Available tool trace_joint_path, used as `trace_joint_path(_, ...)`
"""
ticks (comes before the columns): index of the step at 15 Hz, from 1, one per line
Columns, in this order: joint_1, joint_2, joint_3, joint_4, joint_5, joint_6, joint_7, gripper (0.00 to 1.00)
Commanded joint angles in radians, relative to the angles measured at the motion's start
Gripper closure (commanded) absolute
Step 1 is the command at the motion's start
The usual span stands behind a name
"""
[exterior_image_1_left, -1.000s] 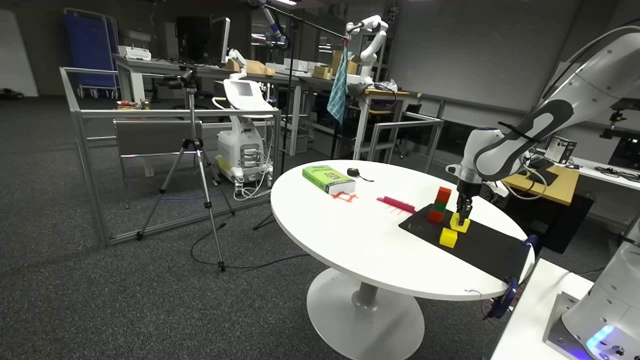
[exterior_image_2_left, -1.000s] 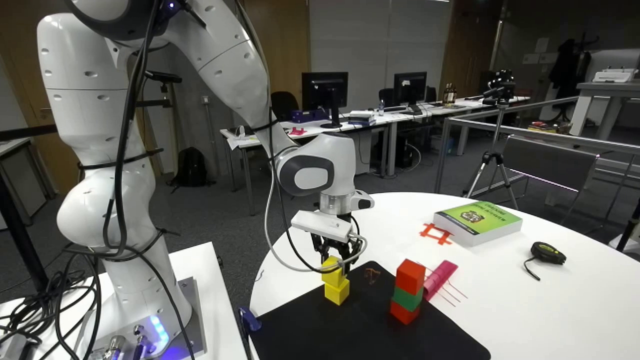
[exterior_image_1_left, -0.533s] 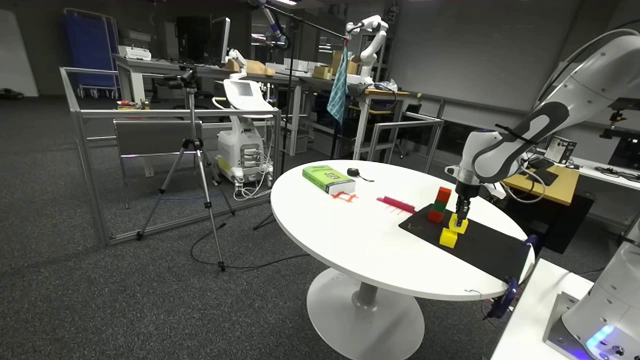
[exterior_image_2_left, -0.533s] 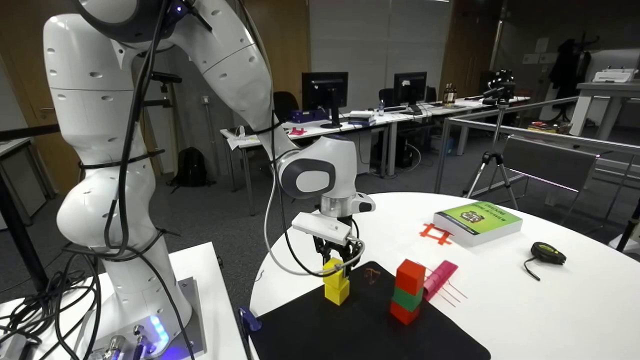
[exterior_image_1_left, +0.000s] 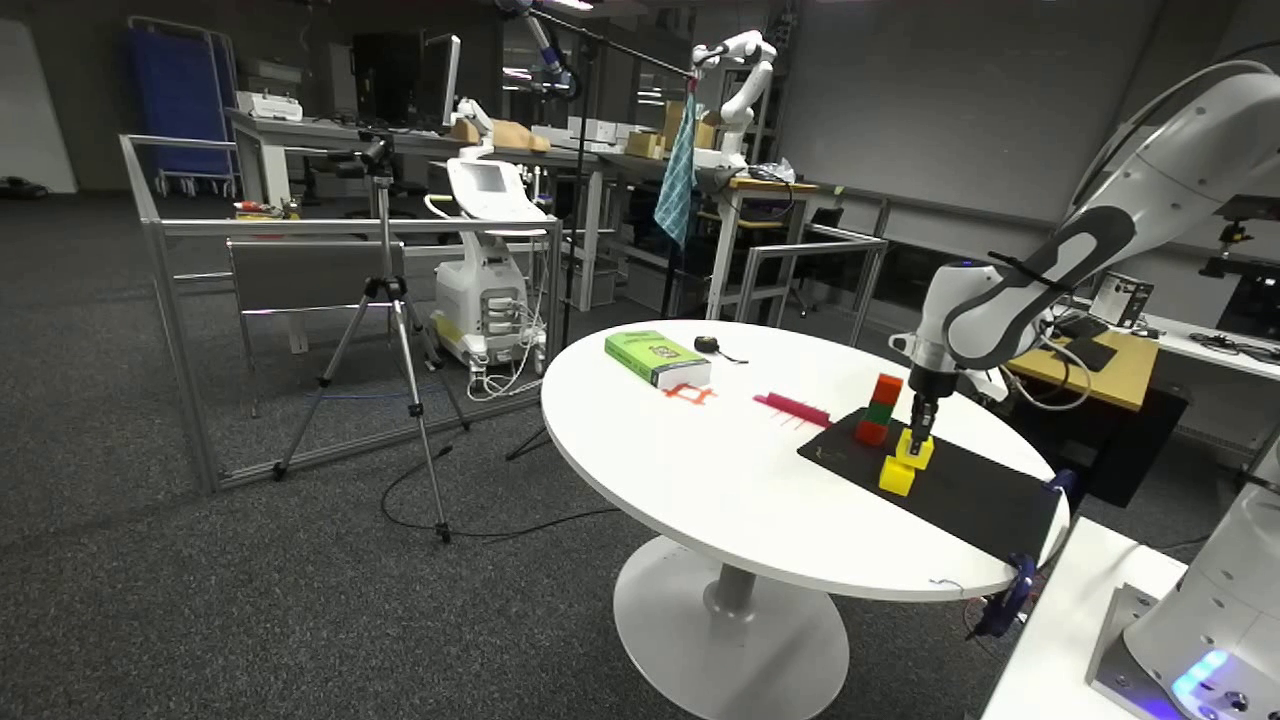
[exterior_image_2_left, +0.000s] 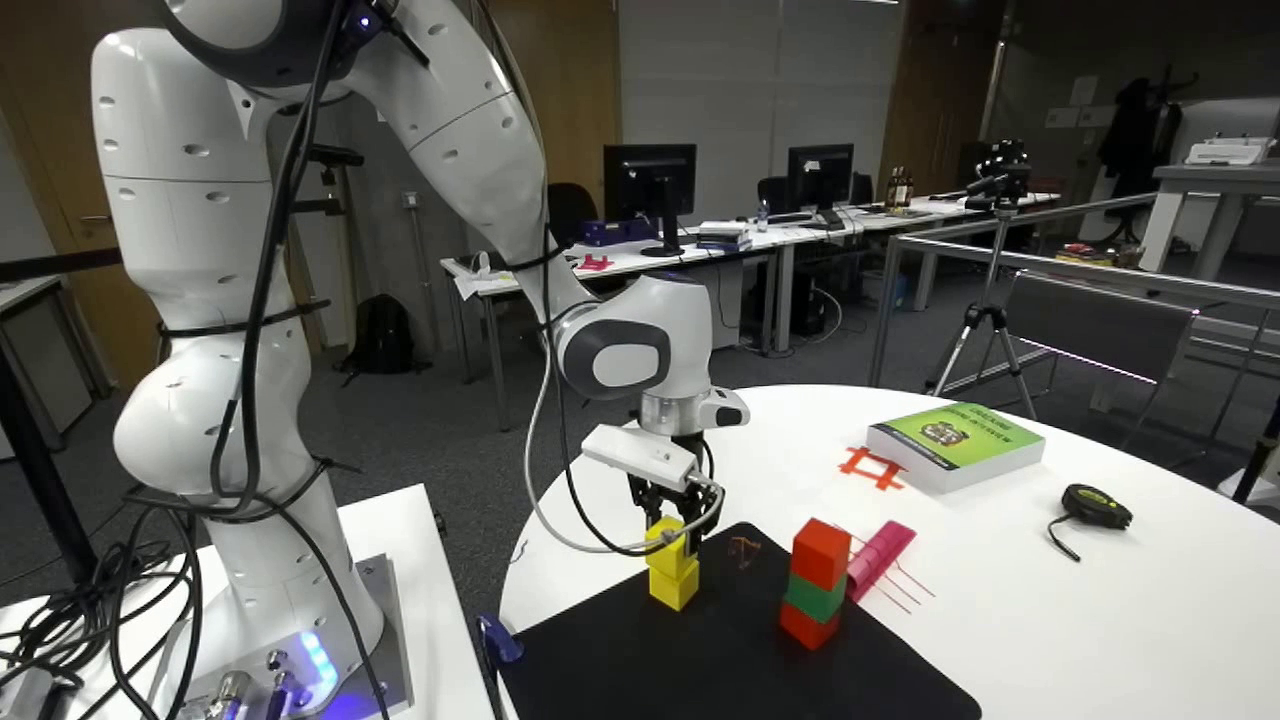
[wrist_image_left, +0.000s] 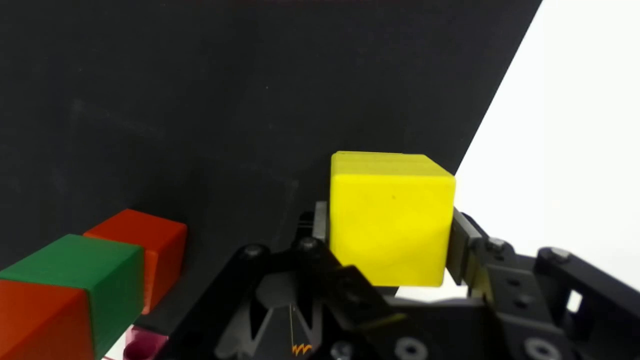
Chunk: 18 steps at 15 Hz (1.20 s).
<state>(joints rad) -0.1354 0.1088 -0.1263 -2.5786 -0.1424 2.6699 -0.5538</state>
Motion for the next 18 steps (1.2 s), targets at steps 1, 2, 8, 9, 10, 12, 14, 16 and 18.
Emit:
trace_joint_path(1,-0.002,0.03,0.002,0.003,-0.044,0.043,0.054,0.69)
trace_joint_path(2,-0.002,0.035,0.002,0.004,-0.048,0.046,0.061,0.69)
trace_joint_path(8,-0.004,0.047,0.007,0.012,-0.045,0.049,0.068,0.69)
trace_joint_path(9,-0.003,0.047,0.008,0.014,-0.044,0.05,0.069,0.69)
trace_joint_path(10,-0.003,0.045,0.009,0.015,-0.044,0.048,0.068,0.69)
trace_joint_path(12,-0.002,0.045,0.011,0.02,-0.043,0.047,0.07,0.69)
trace_joint_path(14,0.001,0.046,0.013,0.024,-0.046,0.048,0.074,0.69)
trace_joint_path(16,0.003,0.051,0.014,0.029,-0.05,0.047,0.08,0.69)
trace_joint_path(18,0.005,0.055,0.014,0.032,-0.055,0.045,0.089,0.69)
